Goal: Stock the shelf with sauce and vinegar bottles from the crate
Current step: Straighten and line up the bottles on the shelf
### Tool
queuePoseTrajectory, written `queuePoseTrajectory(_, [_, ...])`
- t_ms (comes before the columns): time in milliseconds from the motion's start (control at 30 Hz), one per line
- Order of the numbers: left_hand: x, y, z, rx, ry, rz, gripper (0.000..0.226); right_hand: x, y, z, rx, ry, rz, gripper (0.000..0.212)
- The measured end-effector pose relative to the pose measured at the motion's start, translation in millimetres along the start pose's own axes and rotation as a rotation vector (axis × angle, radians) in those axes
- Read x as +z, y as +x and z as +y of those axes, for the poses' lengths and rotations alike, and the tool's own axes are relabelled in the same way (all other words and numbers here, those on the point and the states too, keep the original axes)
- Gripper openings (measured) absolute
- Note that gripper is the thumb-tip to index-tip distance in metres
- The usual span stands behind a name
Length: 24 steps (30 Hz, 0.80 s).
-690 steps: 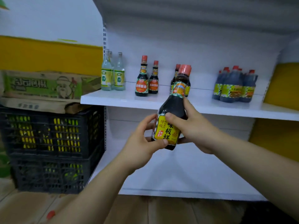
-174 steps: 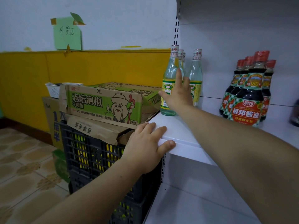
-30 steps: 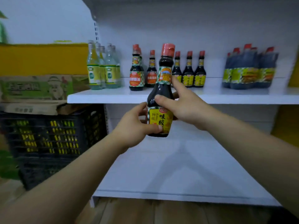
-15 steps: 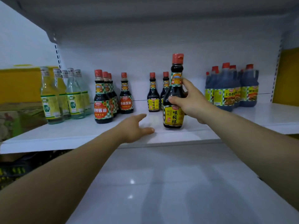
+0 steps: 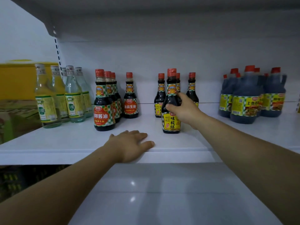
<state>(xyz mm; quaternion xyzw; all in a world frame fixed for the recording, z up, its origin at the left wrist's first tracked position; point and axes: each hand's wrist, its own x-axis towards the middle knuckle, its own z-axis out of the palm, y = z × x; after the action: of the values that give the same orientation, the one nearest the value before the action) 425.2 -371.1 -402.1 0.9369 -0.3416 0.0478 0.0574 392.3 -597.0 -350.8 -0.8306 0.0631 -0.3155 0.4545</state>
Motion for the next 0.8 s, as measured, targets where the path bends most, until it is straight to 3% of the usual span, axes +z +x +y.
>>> queuePoseTrajectory(233, [1,1,-2,0.006,0.013,-0.001,0.071,25,26,4,0.006,-0.149,-0.039,0.052])
queuePoseTrajectory(800, [2,-2,0,-0.008,0.032,-0.009,0.072,41,66,19,0.065,-0.254,-0.036,0.057])
